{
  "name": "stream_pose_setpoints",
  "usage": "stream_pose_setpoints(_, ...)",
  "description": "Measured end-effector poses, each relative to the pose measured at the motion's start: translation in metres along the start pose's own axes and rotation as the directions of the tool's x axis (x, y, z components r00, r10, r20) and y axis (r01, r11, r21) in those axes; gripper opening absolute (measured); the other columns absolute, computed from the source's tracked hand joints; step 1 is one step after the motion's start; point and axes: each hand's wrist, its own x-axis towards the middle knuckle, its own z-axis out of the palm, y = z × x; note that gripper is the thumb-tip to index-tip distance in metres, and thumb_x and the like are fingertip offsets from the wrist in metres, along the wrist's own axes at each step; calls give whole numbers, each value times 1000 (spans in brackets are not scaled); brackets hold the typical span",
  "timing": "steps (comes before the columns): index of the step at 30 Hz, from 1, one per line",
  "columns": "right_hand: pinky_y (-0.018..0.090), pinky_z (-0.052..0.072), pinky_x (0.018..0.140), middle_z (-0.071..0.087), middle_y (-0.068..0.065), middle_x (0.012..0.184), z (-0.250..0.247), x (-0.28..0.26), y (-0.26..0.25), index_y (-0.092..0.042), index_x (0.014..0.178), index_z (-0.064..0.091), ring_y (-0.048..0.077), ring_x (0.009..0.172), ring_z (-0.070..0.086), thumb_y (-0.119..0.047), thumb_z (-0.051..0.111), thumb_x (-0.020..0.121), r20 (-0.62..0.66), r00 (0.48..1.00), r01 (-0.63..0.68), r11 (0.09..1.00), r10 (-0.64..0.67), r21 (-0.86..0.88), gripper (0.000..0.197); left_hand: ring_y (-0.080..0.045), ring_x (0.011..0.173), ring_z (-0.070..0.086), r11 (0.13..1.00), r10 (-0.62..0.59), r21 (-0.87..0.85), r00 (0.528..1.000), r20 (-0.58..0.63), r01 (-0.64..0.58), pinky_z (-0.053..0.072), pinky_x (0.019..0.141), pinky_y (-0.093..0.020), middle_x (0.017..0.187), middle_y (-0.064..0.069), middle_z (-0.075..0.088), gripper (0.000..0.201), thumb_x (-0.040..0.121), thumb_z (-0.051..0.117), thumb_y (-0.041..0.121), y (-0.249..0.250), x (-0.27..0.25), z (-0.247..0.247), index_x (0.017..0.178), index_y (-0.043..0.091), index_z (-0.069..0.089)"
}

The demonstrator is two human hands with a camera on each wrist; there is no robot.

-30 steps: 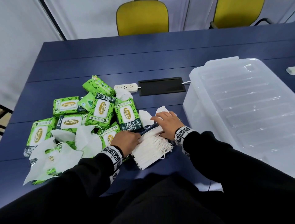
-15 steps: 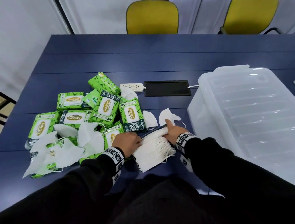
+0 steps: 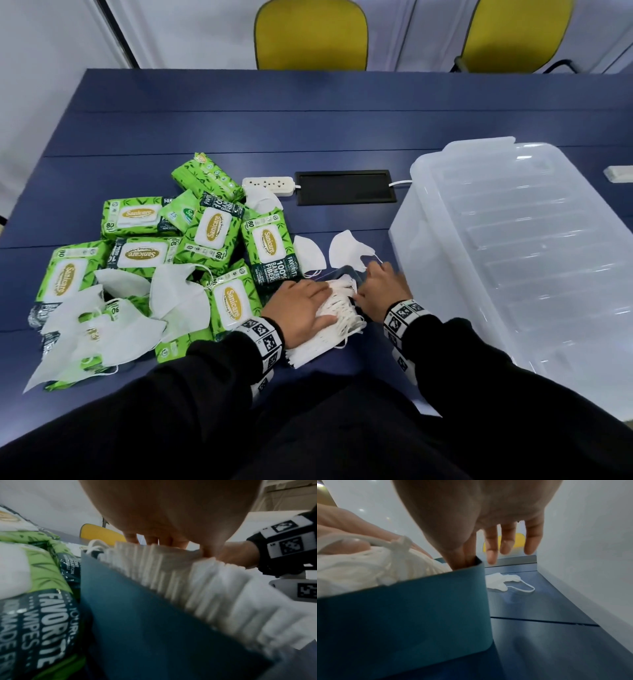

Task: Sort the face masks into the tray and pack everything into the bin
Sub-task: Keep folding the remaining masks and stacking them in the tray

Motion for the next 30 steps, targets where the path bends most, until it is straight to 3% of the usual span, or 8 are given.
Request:
stream_pose_setpoints(4, 49, 36, 103, 47, 4, 139, 3, 0, -8, -24, 120, 70, 32, 131, 39, -42, 50, 94, 178, 984, -25, 1000, 24, 7, 38, -21, 148, 31, 994, -24, 107, 999, 33, 21, 29, 112, -43, 167, 0, 27, 93, 89, -4, 70, 5, 0, -3, 160, 19, 27)
stream_pose_setpoints(8, 43, 42, 97, 51, -1, 127, -17, -1, 0, -23, 102, 64, 29, 119, 48, -43, 71, 77, -85, 996, 25, 974, -6, 224, 32, -25, 150, 30, 992, -81, 104, 995, 56, 75, 26, 117, -43, 168, -8, 25, 80, 103, 19, 66, 8, -1, -8, 160, 11, 25)
stream_pose_setpoints(11, 43, 45, 97, 50, -6, 129, -28, 16, 1, -27, 118, 46, 24, 124, 46, -24, 79, 68, -131, 986, 142, 915, -99, 378, 60, -27, 152, 27, 997, -62, 58, 996, 70, 58, 22, 122, -40, 167, -12, 25, 89, 98, 18, 71, 11, -3, -9, 160, 8, 25)
stream_pose_setpoints(15, 50, 45, 105, 37, -5, 156, -29, 49, -12, -38, 151, 26, 24, 139, 41, -9, 75, 71, 83, 956, 261, 947, -280, 188, 98, -26, 152, 28, 999, -42, 17, 998, 49, 41, 18, 123, -37, 166, -11, 28, 92, 95, 18, 72, 8, -10, -9, 159, 8, 27)
stream_pose_setpoints(18, 45, 50, 93, 49, 0, 141, -20, 54, -20, -36, 150, 26, 29, 123, 54, -6, 67, 78, 119, 942, 305, 949, -313, 77, 88, -27, 152, 27, 999, -42, -20, 998, 54, 43, 16, 124, -37, 167, -11, 26, 86, 99, 27, 70, 4, -19, -9, 160, 10, 26)
stream_pose_setpoints(24, 37, 45, 73, 55, 1, 124, -9, 49, -9, -22, 118, 45, 31, 102, 61, -17, 66, 82, -65, 963, 270, 936, -262, 227, 42, -30, 149, 31, 989, -73, -128, 997, 29, 76, 18, 124, -36, 167, -11, 23, 83, 101, 37, 67, -7, -29, -3, 161, 12, 25)
stream_pose_setpoints(28, 39, 51, 91, 54, -5, 143, -1, 44, -4, -28, 125, 58, 29, 118, 59, -30, 68, 84, -70, 959, 283, 947, -275, 152, 42, -26, 150, 29, 980, -89, -180, 996, 11, 89, 15, 124, -33, 167, -7, 26, 84, 99, 38, 69, -9, -27, 3, 161, 14, 25)
stream_pose_setpoints(30, 40, 51, 93, 59, -2, 139, -2, 43, -4, -29, 134, 55, 29, 118, 61, -32, 66, 86, -64, 965, 261, 949, -254, 179, 49, -26, 149, 29, 973, -100, -207, 995, 13, 100, 17, 124, -34, 167, -6, 27, 85, 98, 37, 71, -11, -26, 4, 161, 15, 26)
